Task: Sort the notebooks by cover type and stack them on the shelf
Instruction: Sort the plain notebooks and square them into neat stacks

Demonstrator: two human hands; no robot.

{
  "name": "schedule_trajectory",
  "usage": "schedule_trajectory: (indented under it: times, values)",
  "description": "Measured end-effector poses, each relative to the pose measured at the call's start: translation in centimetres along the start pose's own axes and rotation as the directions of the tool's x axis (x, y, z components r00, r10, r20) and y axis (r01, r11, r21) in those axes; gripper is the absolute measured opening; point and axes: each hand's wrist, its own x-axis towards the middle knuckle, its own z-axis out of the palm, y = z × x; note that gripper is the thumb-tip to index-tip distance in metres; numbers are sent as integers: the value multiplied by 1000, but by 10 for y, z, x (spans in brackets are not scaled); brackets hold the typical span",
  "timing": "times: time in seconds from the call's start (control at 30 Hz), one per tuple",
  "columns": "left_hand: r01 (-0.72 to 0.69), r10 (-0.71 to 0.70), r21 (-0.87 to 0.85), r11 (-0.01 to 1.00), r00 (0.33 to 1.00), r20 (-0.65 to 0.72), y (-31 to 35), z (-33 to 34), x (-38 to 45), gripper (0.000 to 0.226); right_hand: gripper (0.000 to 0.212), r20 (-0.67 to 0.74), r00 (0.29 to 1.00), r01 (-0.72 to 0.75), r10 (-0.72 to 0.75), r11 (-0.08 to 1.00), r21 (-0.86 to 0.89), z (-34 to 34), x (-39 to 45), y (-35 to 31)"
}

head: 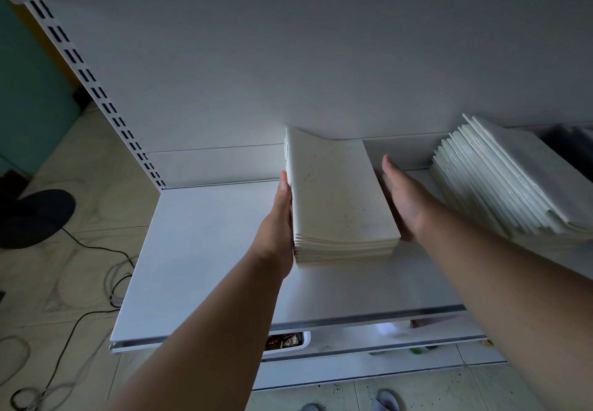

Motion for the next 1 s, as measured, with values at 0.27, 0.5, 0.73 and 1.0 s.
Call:
schedule_trajectory:
  times: [0.27,0.5,0.73,1.0]
  values:
    - [-67,67,26,997,998,-17,-13,-3,7,76,72,2,998,-64,64,997,48,5,6,15]
    - [-58,56,33,998,997,62,-5,-5,11,79,67,25,999,-37,35,996,75,-4,2,13]
    - [-87,83,33,996,991,103,18,1,13,63,66,-24,999,36,-34,997,70,3,3,7]
    - [19,-19,5,1000,1000,19,22,4,9,54,76,-159,937,208,-313,860,-465,8,-17,0]
